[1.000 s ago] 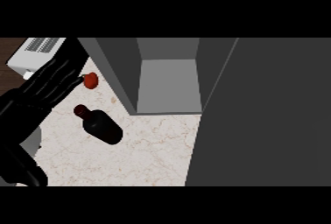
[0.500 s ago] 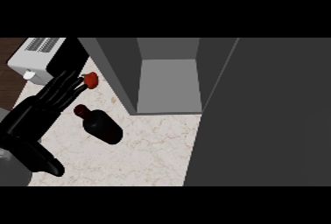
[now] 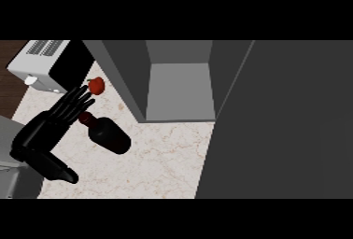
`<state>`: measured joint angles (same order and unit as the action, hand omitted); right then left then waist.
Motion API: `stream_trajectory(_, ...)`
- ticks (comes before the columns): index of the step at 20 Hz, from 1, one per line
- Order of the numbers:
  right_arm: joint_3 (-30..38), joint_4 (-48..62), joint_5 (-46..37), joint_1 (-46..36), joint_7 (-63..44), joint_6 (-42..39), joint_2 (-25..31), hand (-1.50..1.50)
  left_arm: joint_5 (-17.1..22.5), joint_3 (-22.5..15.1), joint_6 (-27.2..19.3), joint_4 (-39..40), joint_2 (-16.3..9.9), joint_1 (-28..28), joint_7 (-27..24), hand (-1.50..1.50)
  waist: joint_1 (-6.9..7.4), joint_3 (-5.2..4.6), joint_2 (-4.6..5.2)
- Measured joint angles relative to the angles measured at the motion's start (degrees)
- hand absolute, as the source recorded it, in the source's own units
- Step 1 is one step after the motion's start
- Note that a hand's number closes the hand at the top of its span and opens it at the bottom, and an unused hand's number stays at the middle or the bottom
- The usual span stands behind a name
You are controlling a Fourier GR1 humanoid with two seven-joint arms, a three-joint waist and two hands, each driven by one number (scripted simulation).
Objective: Pick up the wine, place it into the cabinet and close the cabinet
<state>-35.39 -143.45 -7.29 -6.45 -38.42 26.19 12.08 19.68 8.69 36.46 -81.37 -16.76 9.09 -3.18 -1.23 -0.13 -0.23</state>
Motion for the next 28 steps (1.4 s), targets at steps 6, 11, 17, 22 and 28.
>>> stream_trajectory(6, -1.65, 0.27, -0.55, -1.54, -0.80, 2.07, 0.77, -1.50, -6.00, -0.03, 1.76, 9.87, -0.37, 2.26, -7.32, -1.50, -0.23, -0.02, 0.04)
stream_trajectory(11, -1.04, 0.08, -0.71, -2.29, -1.63, 3.04, 2.35, -1.50, -10.23, -0.24, 2.26, 17.07, -0.44, 3.70, -13.22, -1.50, -0.31, -0.01, 0.07)
stream_trajectory(17, -2.41, 0.05, -0.69, -1.78, -0.19, 4.04, 3.80, -1.50, -15.91, -0.45, 0.12, 27.40, -0.18, 7.50, -21.35, -1.50, -0.60, -0.02, 0.14)
stream_trajectory(22, -2.09, 0.01, -0.65, -1.75, 0.40, 4.56, 5.35, -1.50, -18.51, -1.10, -1.35, 34.48, 0.16, 10.20, -24.99, -1.50, -0.56, 0.00, 0.15)
stream_trajectory(28, -3.40, 0.15, -0.62, -2.58, 0.31, 6.04, 5.97, -1.50, -19.56, -2.17, -0.33, 42.58, 0.42, 12.93, -26.39, -1.50, -0.79, -0.05, 0.15)
